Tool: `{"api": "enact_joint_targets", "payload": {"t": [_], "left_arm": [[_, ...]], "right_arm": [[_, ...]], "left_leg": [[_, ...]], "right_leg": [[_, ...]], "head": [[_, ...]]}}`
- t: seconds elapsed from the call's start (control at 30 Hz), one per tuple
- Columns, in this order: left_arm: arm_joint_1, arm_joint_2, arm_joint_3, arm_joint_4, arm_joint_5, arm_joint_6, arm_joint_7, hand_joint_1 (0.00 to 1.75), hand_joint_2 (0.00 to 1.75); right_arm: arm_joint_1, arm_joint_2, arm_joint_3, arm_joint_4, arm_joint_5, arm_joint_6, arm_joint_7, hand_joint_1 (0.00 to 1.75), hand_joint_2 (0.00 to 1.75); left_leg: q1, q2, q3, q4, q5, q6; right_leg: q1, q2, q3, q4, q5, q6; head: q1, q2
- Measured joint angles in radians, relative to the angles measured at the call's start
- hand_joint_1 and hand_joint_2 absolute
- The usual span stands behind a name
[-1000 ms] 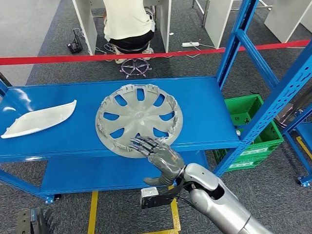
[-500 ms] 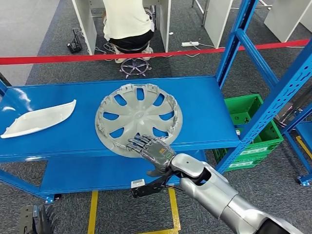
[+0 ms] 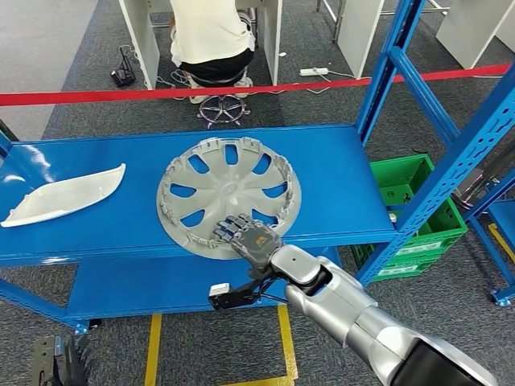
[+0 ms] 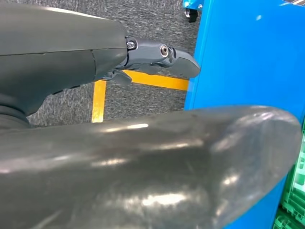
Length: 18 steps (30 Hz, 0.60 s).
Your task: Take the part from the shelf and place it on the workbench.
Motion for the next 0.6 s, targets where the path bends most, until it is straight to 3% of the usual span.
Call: {"api": "enact_joint_targets", "payload": {"t": [0.1, 0.23, 0.6], "left_arm": [[-0.002, 0.002, 0.000, 0.006, 0.000, 0.000, 0.000, 0.00, 0.00], [-0.002, 0.003, 0.000, 0.008, 0.000, 0.001, 0.000, 0.00, 0.00], [0.005, 0.004, 0.015, 0.008, -0.015, -0.013, 0.000, 0.00, 0.00]], "right_arm": [[-0.011, 0.013, -0.004, 0.032, 0.022, -0.010, 0.027, 0.01, 1.75], [-0.022, 0.026, -0.028, 0.071, 0.044, -0.012, 0.054, 1.75, 1.75], [0.023, 0.027, -0.110, 0.026, 0.061, -0.028, 0.038, 1.75, 1.75]], "left_leg": [[0.000, 0.000, -0.001, 0.000, 0.001, 0.000], [0.000, 0.000, -0.001, 0.000, 0.001, 0.000], [0.000, 0.000, -0.002, 0.000, 0.001, 0.000]], "right_leg": [[0.000, 0.000, -0.001, 0.000, 0.001, 0.000], [0.000, 0.000, -0.001, 0.000, 0.001, 0.000], [0.000, 0.000, -0.002, 0.000, 0.001, 0.000]], "head": [[0.000, 0.000], [0.000, 0.000], [0.000, 0.000]]}}
